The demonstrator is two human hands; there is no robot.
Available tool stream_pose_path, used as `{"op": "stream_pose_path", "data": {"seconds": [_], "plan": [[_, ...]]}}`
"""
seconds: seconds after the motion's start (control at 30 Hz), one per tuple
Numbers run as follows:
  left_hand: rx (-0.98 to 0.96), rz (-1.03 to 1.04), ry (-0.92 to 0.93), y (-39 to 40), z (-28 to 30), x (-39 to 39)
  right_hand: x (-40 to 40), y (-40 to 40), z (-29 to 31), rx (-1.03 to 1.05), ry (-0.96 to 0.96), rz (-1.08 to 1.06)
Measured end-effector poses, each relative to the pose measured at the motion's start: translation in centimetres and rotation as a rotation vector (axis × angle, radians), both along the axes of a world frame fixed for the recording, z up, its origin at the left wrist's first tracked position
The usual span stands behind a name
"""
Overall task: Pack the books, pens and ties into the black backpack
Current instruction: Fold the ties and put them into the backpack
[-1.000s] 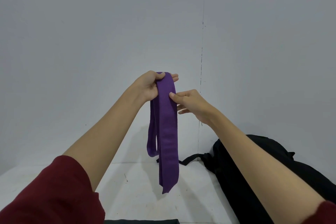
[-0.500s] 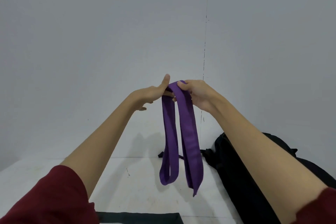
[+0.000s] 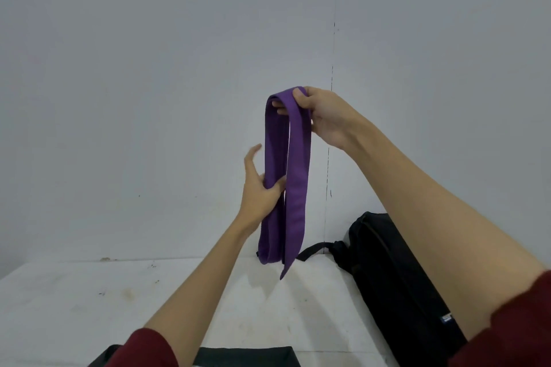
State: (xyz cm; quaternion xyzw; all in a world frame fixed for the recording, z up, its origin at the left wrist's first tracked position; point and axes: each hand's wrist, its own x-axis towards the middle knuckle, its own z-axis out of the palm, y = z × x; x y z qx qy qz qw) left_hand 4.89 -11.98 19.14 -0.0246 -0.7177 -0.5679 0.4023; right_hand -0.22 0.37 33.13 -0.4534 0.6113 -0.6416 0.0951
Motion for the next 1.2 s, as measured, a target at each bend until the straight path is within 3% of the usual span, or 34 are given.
{"op": "stream_pose_path", "data": {"seconds": [0.13, 0.23, 0.4, 0.5, 0.73, 0.87, 1.07, 1.2], "plan": [[-0.002, -0.087, -0.267, -1.1, -2.7, -0.5, -0.7, 0.6, 0.8, -0.086, -0.012, -0.01], [0.081, -0.206, -0.32, -1.3, -4.2, -0.4, -1.1, 1.0, 1.2, -0.161, -0.053, -0.055], [0.048, -0.312, -0.434, -1.5, -6.0, -0.9, -1.7, 0.9, 1.1, -0.219, -0.083, -0.136], [0.092, -0.303, -0.452, -1.5, -7.1, -1.1, -1.8, 0.6, 1.0, -0.245, -0.105, -0.166], [-0.047, 0.022, -0.379, -1.2, -10.3, -1.3, -2.0, 0.1, 1.0, -0.249, -0.106, -0.198], [-0.134, 0.0, -0.411, -1.1, -11.2, -1.9, -2.2, 0.0, 0.8, -0.254, -0.121, -0.218], [-0.068, -0.062, -0.529, -1.4, -10.5, -2.3, -2.3, 0.0, 0.7, -0.266, -0.129, -0.208], [-0.013, -0.279, -0.448, -2.2, -6.3, -2.0, -2.0, 0.3, 0.7, -0.262, -0.134, -0.12]]}}
